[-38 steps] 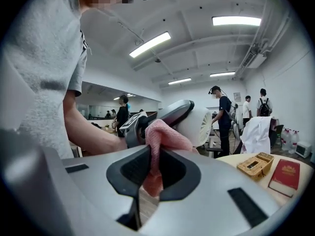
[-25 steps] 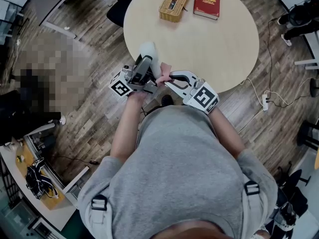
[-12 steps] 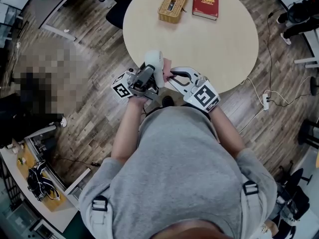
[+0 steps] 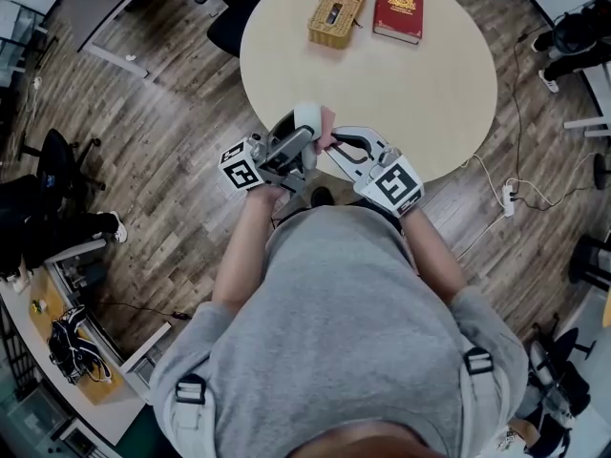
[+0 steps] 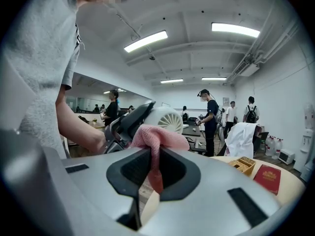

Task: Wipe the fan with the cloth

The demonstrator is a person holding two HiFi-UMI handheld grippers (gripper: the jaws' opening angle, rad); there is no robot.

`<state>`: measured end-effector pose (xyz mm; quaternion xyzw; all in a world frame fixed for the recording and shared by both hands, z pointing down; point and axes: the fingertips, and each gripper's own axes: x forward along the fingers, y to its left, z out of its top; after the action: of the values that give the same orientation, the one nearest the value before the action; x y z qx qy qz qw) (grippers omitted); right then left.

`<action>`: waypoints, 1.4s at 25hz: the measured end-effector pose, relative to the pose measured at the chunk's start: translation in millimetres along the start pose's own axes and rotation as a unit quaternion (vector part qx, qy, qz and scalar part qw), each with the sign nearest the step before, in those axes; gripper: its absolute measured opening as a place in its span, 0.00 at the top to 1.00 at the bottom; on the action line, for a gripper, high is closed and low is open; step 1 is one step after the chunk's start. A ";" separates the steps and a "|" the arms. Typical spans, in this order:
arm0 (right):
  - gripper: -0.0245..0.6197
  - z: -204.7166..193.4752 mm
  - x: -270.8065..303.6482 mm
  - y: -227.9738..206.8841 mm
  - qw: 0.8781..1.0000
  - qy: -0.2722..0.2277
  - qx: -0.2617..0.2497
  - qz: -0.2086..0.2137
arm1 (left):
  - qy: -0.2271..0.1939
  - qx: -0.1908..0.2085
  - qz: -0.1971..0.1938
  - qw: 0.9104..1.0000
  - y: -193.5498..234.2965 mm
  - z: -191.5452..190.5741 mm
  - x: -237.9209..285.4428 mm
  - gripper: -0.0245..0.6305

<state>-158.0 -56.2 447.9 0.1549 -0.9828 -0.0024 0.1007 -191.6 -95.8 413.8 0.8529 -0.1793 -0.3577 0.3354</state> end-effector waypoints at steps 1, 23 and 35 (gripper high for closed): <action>0.90 1.7 0.7 1.0 1.000 -0.003 0.004 0.002 | -0.001 0.005 0.017 1.000 6.9 1.4 -2.2 0.40; 0.90 -38.6 -20.4 -29.5 0.999 0.002 0.046 -0.020 | 0.086 0.166 0.193 0.963 58.6 -10.5 -15.7 0.40; 0.90 -52.1 -48.9 -63.2 0.997 0.016 0.031 -0.066 | 0.256 0.298 0.184 0.901 48.6 -60.6 -2.6 0.40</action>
<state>-82.9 -100.1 487.1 0.2225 -0.9683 0.0234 0.1111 -152.3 -102.0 480.6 0.9272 -0.3389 0.0112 0.1593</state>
